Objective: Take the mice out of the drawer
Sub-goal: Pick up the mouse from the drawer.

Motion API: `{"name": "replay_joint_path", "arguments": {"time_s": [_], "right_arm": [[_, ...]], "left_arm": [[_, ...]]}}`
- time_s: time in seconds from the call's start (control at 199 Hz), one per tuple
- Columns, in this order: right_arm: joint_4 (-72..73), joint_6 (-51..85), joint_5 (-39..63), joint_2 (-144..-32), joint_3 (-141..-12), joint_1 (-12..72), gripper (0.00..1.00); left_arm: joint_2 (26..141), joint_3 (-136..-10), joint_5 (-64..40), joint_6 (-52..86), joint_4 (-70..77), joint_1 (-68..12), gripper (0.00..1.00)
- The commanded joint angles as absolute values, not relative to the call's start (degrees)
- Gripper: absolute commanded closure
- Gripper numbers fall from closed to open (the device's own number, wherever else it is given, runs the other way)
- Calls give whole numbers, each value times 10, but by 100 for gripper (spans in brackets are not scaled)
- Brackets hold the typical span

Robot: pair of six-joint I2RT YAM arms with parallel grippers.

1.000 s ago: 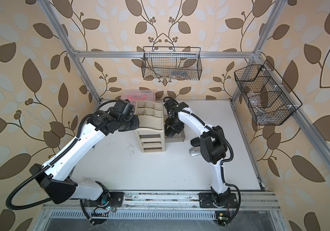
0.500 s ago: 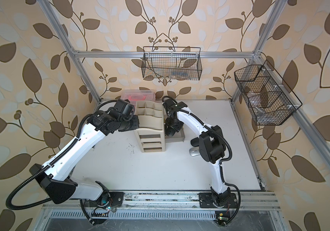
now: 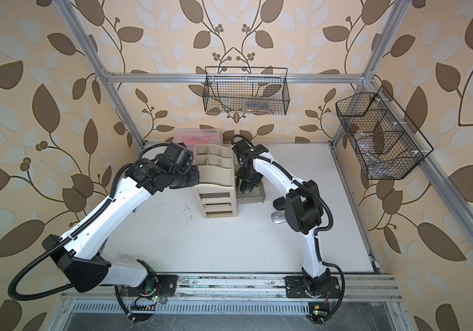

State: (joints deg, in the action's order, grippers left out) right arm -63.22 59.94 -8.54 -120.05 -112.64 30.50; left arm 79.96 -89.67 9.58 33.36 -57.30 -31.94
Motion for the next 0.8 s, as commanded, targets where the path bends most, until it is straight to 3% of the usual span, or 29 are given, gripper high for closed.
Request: {"name": "replay_joint_path", "arguments": {"time_s": [0.0,0.412,0.799], "right_arm": [[-635,573,-84,-1160,-1161,315,41],[-656,540,-81,-1112,-1175,310,41],[-565,579,-43,-967,-974,201,41]], "left_arm": [[784,-914,133,325,-562,-323,100],[789,-923,146,326,-571,-323,100],[783,-921,160,322,-574,-323,100]]}}
